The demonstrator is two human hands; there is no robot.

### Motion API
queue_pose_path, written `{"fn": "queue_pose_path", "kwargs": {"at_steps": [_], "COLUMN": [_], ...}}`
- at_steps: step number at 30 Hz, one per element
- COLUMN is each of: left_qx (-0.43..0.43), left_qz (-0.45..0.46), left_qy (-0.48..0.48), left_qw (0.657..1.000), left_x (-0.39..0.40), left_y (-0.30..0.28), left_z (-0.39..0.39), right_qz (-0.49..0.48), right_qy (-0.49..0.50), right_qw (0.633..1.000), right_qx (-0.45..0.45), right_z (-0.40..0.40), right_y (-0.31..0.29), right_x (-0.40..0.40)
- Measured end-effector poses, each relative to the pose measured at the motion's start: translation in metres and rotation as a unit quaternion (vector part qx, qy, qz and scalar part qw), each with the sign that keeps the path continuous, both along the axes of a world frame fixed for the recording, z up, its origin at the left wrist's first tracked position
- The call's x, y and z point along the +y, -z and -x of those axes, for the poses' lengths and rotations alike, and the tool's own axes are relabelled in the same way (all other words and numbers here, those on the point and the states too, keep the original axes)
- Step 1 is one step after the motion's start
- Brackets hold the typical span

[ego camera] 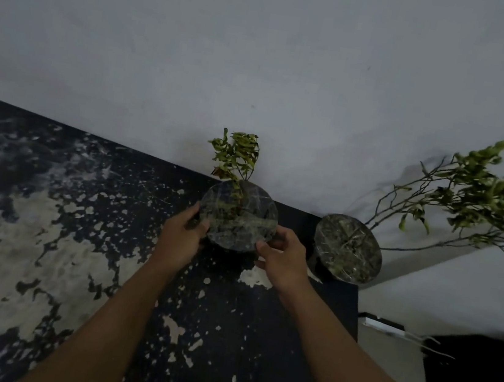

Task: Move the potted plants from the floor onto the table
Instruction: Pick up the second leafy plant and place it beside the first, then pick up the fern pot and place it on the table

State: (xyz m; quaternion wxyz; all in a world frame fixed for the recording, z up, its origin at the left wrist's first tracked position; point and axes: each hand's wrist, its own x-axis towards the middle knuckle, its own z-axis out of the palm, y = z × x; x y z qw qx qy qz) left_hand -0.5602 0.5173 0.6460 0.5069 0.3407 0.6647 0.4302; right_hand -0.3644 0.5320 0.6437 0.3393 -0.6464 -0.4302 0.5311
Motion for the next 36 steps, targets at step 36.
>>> {"fn": "queue_pose_path", "kwargs": {"at_steps": [36], "left_qx": [0.085], "left_qz": [-0.039], "left_qy": [0.123], "left_qw": [0.988], "left_x": [-0.137], "left_y": [-0.001], "left_z": [-0.133], "right_qz": [-0.014], "right_qy": [0.17], "right_qw": [0.985], "right_qx": [0.006], "right_z": [-0.131], "right_y": [-0.012], "right_x": [-0.184]}}
